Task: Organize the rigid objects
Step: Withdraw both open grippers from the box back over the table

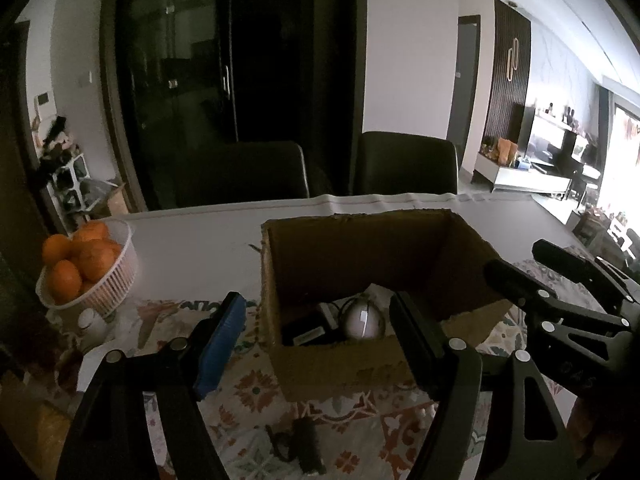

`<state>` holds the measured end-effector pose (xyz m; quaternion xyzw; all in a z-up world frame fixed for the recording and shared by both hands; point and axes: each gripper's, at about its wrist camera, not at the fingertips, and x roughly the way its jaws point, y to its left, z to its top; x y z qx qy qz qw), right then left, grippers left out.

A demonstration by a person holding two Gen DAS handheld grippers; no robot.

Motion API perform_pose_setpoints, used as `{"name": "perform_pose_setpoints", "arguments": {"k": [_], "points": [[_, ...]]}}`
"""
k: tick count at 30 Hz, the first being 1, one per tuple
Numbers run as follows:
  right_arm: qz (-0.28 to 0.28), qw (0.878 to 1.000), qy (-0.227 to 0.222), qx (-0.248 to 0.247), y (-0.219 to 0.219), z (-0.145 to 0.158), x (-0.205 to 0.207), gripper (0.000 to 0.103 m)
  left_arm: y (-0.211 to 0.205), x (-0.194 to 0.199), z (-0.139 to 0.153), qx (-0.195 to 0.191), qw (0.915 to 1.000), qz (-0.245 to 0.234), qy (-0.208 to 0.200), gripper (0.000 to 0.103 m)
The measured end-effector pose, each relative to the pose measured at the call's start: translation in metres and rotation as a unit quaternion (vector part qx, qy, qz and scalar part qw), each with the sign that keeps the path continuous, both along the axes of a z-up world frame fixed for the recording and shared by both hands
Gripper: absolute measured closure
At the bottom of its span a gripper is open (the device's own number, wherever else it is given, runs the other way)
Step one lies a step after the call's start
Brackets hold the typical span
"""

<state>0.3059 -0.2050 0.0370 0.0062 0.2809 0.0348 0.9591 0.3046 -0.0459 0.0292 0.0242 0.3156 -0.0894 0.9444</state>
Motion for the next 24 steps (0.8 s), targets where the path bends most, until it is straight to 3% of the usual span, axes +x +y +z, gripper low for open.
{"name": "perform_pose_setpoints", "arguments": {"k": [15,24], "points": [[-0.011,1.0,-0.001,0.01,0.009,-0.01,-0.037,0.03,0.019,-0.049,-0.006,0.019,0.9993,0.03,-0.014,0.025],[-0.013,1.0,0.003,0.006,0.017,-0.019,-0.056,0.03,0.031,-0.065,-0.022,0.007,0.9992,0.04,-0.001,0.025]]}}
